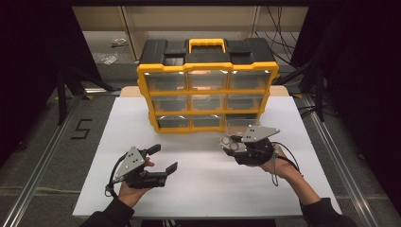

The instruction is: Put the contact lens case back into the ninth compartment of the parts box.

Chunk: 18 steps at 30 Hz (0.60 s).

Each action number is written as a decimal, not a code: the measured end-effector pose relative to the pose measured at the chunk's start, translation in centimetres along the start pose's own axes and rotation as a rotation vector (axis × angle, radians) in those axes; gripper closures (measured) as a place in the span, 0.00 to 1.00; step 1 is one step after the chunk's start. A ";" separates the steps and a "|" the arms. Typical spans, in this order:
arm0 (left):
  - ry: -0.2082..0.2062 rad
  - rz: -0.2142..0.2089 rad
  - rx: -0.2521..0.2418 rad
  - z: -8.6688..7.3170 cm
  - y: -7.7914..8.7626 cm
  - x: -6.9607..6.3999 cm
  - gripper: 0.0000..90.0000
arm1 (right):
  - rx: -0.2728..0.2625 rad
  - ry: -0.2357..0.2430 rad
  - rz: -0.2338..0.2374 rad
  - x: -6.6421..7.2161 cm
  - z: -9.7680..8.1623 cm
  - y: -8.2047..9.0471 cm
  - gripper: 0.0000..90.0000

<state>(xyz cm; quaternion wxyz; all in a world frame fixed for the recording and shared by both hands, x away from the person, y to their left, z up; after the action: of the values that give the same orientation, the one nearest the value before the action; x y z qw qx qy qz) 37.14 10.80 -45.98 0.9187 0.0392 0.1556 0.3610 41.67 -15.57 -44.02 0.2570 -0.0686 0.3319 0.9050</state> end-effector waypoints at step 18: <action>-0.001 0.002 0.013 -0.2 -0.2 0.1 0.16 | -0.004 -0.080 -0.098 -3.4 1.0 0.1 0.55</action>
<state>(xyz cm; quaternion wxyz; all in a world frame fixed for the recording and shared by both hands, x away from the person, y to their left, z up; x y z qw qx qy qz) 37.24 10.68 -46.22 0.9180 0.0455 0.1574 0.3611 44.55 -16.43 -42.18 0.3139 -0.0489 0.3156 0.8941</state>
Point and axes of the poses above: each handheld gripper's, and its own axes: y roughly backward along the jaws, z roughly out of its top, x roughly to its left, the point moved 7 cm from there along -y, roughly forward along the jaws, and after that the axes turned 11 degrees about y, right-handed, at the moved point
